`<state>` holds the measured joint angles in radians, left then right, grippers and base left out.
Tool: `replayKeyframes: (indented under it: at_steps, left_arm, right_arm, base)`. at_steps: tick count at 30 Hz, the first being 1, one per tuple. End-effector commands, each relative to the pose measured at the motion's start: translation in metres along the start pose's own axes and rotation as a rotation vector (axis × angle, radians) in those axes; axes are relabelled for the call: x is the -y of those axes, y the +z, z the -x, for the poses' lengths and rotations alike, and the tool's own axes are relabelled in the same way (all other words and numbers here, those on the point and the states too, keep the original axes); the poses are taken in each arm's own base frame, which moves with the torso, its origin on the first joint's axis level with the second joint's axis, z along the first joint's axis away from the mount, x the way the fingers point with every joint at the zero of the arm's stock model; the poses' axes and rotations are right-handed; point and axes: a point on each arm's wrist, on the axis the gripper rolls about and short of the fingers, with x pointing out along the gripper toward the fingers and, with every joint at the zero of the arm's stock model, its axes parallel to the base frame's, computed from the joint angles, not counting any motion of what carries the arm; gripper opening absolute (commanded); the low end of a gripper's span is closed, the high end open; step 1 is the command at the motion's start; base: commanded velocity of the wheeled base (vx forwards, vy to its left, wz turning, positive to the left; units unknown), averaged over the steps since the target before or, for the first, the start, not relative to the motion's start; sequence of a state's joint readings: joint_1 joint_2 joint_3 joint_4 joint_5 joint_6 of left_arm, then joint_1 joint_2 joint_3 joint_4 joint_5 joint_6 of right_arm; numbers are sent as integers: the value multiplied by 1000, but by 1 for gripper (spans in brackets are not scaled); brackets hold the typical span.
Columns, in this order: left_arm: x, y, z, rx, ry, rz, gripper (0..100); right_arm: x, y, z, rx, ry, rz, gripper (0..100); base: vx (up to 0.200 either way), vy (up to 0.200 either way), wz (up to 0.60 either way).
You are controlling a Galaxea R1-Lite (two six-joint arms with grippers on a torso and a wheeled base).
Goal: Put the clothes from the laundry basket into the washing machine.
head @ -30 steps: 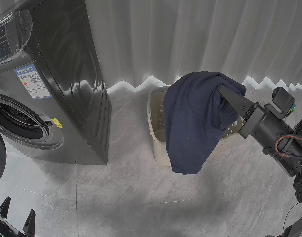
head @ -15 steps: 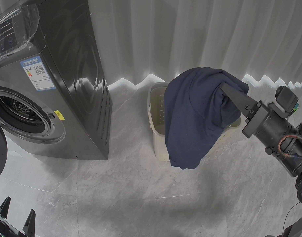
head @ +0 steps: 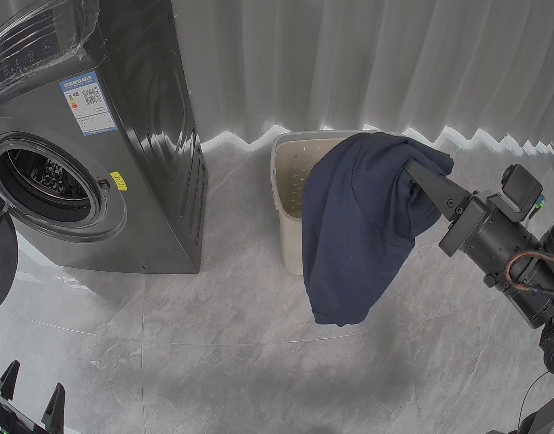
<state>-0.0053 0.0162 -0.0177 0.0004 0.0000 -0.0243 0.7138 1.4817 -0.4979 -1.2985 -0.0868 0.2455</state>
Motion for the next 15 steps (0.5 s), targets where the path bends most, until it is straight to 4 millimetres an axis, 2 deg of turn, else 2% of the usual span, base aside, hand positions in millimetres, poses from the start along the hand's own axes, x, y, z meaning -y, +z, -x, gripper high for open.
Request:
replayKeyframes:
  at_steps: [1, 15]
  left_arm:
    - [0, -5, -1, -10, 1, 2, 100]
    - [0, -5, -1, -10, -1, 0, 100]
  right_arm:
    - [1, -3, -2, -19, -31, 2, 0]
    - [0, -5, -1, -26, -67, 3, 0]
  base:
    - [0, 200, 0]
    - [0, 200, 0]
